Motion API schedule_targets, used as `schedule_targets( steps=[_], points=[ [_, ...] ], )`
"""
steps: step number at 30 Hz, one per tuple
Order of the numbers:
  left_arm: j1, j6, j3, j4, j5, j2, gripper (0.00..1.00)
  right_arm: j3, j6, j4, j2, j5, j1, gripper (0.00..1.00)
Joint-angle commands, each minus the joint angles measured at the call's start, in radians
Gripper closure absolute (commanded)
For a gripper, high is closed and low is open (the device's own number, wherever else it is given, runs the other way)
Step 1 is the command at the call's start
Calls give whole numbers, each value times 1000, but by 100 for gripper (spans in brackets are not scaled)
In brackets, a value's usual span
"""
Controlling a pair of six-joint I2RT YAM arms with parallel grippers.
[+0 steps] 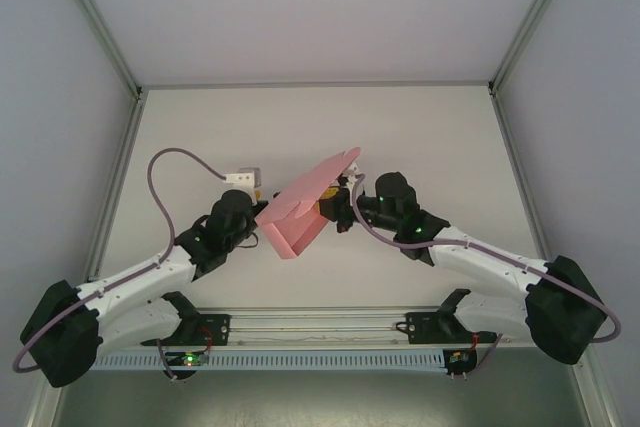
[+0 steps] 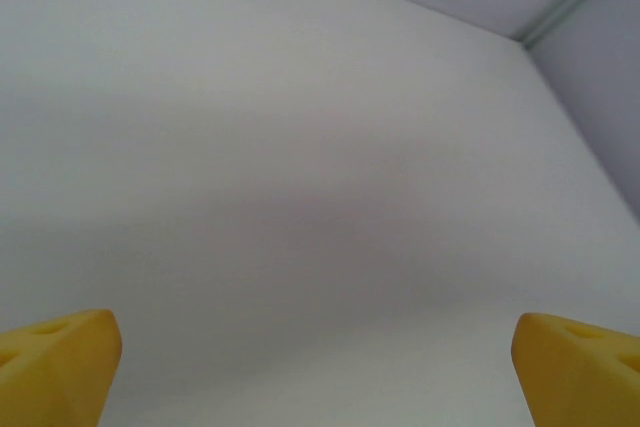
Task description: Assemble paper box
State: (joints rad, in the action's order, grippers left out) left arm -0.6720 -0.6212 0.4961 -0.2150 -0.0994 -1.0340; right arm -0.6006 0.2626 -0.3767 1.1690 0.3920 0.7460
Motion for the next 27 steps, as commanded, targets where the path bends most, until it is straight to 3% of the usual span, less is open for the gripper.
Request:
schedule_targets(
  steps=[1, 3, 7, 12, 15, 22, 27],
  points=[
    [10, 60, 57, -138, 122, -14, 0, -65, -43, 71, 18, -97, 36, 100],
    [8, 72, 71, -146, 159, -22, 0, -92, -88, 162, 41, -238, 72, 100],
    [9, 86, 103, -171, 220, -58, 0, -132, -105, 203, 115, -371, 125, 100],
    [6, 97, 150, -157, 256, -104, 0, -245, -126, 375, 218, -721, 205, 100],
    [4, 116, 163, -141, 255, -94, 0, -283, -140, 464, 273, -816, 220, 100],
    [4, 133, 166, -98, 215, -87, 0, -202, -128, 310, 231, -611, 217, 100],
    [5, 99, 165, 135, -34, -67, 0, -115, -87, 214, 32, -580, 155, 100]
  ],
)
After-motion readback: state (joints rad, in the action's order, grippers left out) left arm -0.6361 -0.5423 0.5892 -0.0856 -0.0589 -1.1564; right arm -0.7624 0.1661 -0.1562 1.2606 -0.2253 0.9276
